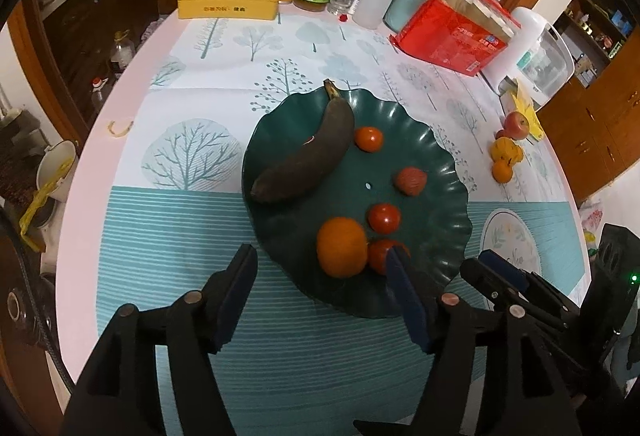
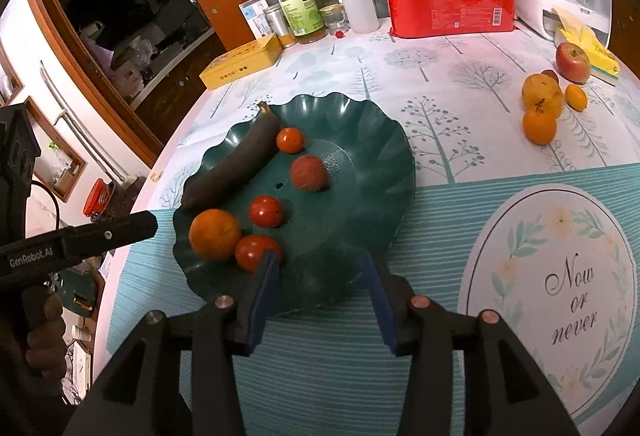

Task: Organize fruits
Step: 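Move both tools back toward the red apple and yellow orange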

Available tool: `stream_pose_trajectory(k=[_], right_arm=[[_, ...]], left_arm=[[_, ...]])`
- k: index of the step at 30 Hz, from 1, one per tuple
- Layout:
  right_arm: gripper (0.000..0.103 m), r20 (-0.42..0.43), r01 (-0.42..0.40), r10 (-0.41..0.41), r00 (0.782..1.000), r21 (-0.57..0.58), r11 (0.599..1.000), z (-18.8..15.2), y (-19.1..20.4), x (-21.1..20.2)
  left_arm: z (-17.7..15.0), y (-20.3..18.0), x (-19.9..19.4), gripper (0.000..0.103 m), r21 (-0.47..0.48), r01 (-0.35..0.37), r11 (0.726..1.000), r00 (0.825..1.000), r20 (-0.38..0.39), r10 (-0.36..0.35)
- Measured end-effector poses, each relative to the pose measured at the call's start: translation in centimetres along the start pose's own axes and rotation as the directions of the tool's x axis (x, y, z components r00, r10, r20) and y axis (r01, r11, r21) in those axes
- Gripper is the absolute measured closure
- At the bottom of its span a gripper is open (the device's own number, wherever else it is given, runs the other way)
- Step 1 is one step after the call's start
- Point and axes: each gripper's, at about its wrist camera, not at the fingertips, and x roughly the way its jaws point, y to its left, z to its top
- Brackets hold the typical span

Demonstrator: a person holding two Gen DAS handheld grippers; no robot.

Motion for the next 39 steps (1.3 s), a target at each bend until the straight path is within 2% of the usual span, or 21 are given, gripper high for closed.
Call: stream_pose_trajectory(k=[9,15,19,27,32,39], right_arm=[[0.058,0.005,-0.012,0.012,1.0,0.003,1.0,-0.9,-2.0,-2.0],[0.058,-0.009,-0.001,0.002,1.0,0.037,0.999,-2.4,-5.8,-4.2],[0.058,-0.021,0.006,-0.004,1.0,0.054,0.999,-3.1,-8.9,-6.0],[0.057,-0.06,0.023,-0.02,0.998,0.048,0.999,-3.5,-16.1,-9.8],[0.049,-0.068,0.05,-0.047,0.997,0.051,0.997,-3.1,-21.1,-11.8],[0.046,-0.093,0.072,-0.068,0.993,0.037,0.997,-1.5,-27.8,-13.5]], left_arm=[[-2.3,-2.0,-0.9,0.035,-0.055,-0.014,0.998,1.0,-0.018,0.013],[-4.7,-5.3,-0.7,0.034,-0.03,-0.039,0.999,0.997,-0.07,0.037],[-6.1,-8.1,-0.9,0.031,-0.044,-0.053,0.998,0.996,-0.07,0.05],[-8.4,-14.9,-0.3,0.031,-0.077,-0.089,0.993,0.994,-0.067,0.084],[-9.1,-19.6,0.8,0.03,-0.088,-0.083,0.993,0.996,-0.052,0.079],[-8.6,-25.2,2.9,0.03,-0.093,-0.107,0.99,0.994,-0.036,0.104]])
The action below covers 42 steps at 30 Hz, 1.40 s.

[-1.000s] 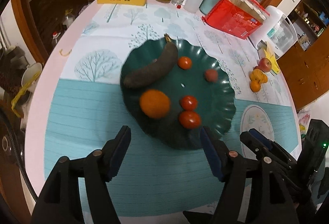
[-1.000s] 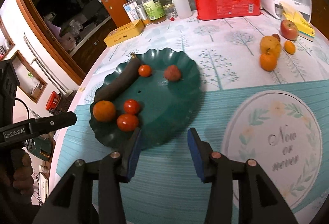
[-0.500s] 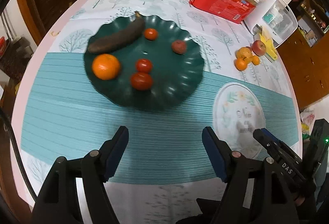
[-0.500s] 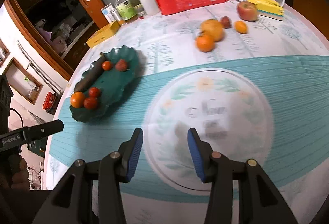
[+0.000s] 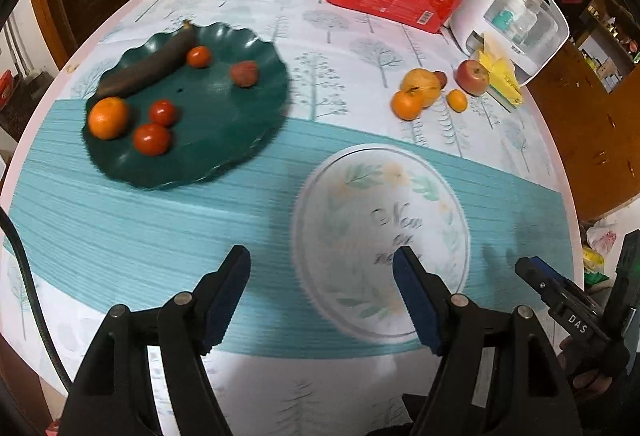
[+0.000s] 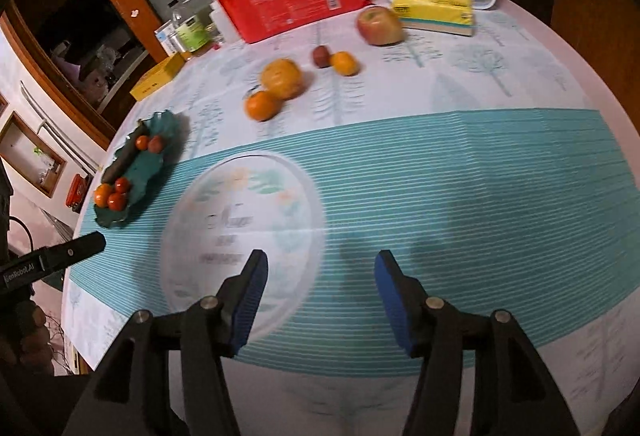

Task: Organize fruits
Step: 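Move both tools back toward the red apple and yellow orange, then grasp the red apple with the right tool while the left tool grasps the large yellow orange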

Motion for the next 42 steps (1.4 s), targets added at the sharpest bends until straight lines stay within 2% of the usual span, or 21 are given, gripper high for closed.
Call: stream_pose_trajectory(k=[6,12,15,22,30,34,39,42], right_arm=[[0.043,-0.026,0.023,-0.023,0.999,0.002,1.0,2.5,-4.6,-0.4],[0.041,-0.02,0.014,-0.014,1.0,-0.001,1.0,6.6,-7.6,-0.8],[0.04,0.009,0.013,-0.012,1.0,-0.024,1.0,9.7,-8.3,-1.1],[0.036,0.092,0.026,-0.016,0.996,-0.109,0.994,16.9,-8.6,-0.9],[0.035,0.175,0.039,-0.001,0.985,-0.211,0.977,23.9,-7.7,1.6],[0.035,0.198,0.034,0.016,0.98,-0.25,0.968,25.9,-6.8,3.6],[0.034,0.204,-0.013,0.068,0.977,-0.26,0.966,26.9,-6.0,6.3],[0.034,0.214,-0.01,0.069,0.974,-0.265,0.964,27.0,-5.8,8.3]], left_arm=[[2.3,-3.0,1.1,0.03,0.02,-0.029,0.999,1.0,0.011,0.029],[7.1,-5.7,1.4,0.028,0.078,-0.038,0.996,0.999,0.016,0.036],[10.1,-7.1,1.3,0.025,0.125,-0.043,0.991,0.999,0.031,0.039],[16.5,-10.5,1.9,0.022,0.224,-0.064,0.972,0.997,0.051,0.054],[21.6,-14.5,3.5,0.018,0.343,-0.073,0.937,0.996,0.068,0.053],[23.0,-15.7,5.2,0.015,0.374,-0.063,0.925,0.997,0.058,0.044],[23.6,-16.4,8.6,0.015,0.386,-0.025,0.922,1.0,-0.006,0.03],[23.4,-16.7,10.9,0.015,0.396,-0.028,0.918,0.998,-0.033,0.045]])
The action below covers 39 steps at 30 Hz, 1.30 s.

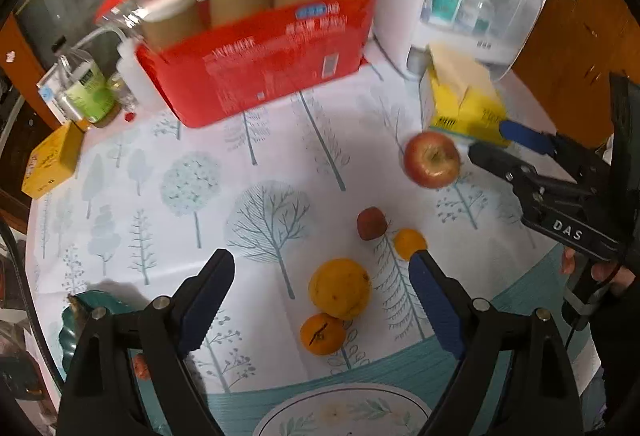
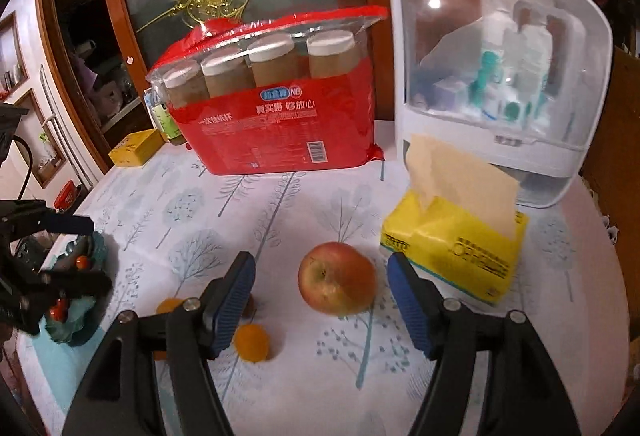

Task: Organize fruits
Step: 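Grasp the red apple with the right tool while the left tool grasps the large yellow orange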

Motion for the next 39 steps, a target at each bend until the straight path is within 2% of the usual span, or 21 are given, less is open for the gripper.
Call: stream_pose_trajectory(k=[10,17,20,25,27,34,37,39], right_arm=[[0.034,-0.026,0.036,-0.035,0.999,0.042,0.998,-2.1,-1.0,5.5],[0.032,-0.04,0.021,-0.019,0.999,0.042,0.999,-2.8,-1.2,7.4],[0.028,-0.036,0.036,-0.034,0.999,0.039,0.999,-3.1,-1.0,8.1],[0.028,-0.063,0.044,-0.041,0.997,0.043,0.998,-3.4,-1.0,9.6],[0.028,-0.089,0.047,-0.043,0.995,0.048,0.998,-3.4,-1.1,10.1],[0.029,-0.075,0.019,-0.013,0.997,0.08,0.997,-3.3,-1.6,10.3],[0.031,-0.073,0.02,-0.015,0.997,0.074,0.997,-3.2,-1.5,10.3],[0.031,-0.073,0.022,-0.016,0.997,0.074,0.997,-3.2,-1.5,10.2]], left_arm=[[-2.0,-1.6,6.3,0.015,0.035,0.025,0.999,0.995,-0.097,-0.022],[-2.3,-1.6,8.5,0.015,0.041,0.048,0.998,0.992,-0.122,-0.043],[-2.3,-1.2,9.4,0.015,0.029,0.057,0.998,0.989,-0.135,-0.052],[-2.6,-0.8,10.5,0.016,0.012,0.059,0.998,0.987,-0.15,-0.056],[-2.7,-0.8,10.8,0.019,0.01,0.059,0.998,0.986,-0.156,-0.056],[-3.0,-1.1,10.9,0.037,0.024,0.043,0.999,0.99,-0.137,-0.04],[-2.9,-1.4,10.7,0.051,0.017,0.075,0.997,0.989,-0.128,-0.072],[-2.9,-1.7,10.7,0.051,0.026,0.066,0.997,0.99,-0.129,-0.062]])
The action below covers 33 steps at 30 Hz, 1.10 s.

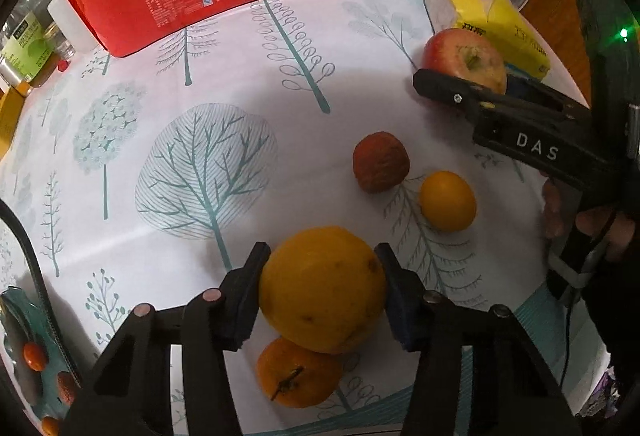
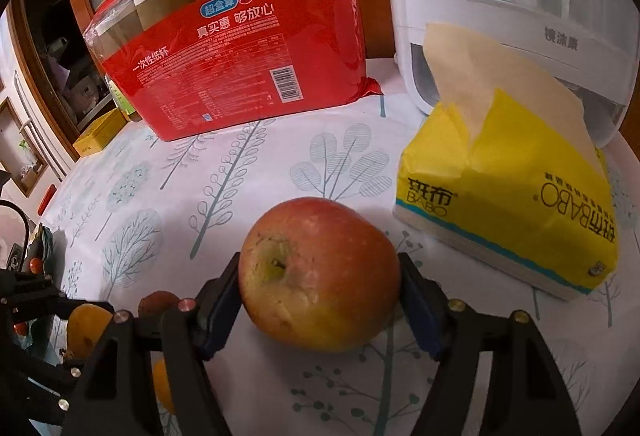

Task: Organize fruits
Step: 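Grasp the red apple with the right tool while the left tool grasps the large yellow orange, then carry the apple and yellow orange to the green plate and open both tools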

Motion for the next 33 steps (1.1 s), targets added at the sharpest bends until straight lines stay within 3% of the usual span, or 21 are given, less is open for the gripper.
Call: stream_pose_trajectory(k=[10,20,33], right_arm=[[0.031,-0.045,-0.001,0.003,0.999,0.049,0.999,0.0,-0.1,-0.6],[0.031,-0.054,0.02,-0.013,0.998,0.131,0.991,-2.6,-0.4,-5.6],[0.031,-0.042,-0.02,0.026,0.999,0.142,0.99,-8.6,2.3,-14.5]], left_arm=[[-0.5,0.0,-1.5,0.053,-0.037,-0.001,0.999,1.0,0.01,0.002],[-2.8,-1.4,-5.9,0.053,-0.079,0.016,0.997,0.998,0.056,-0.011],[-11.1,-4.6,-12.2,0.053,-0.105,0.027,0.994,0.996,0.086,-0.018]])
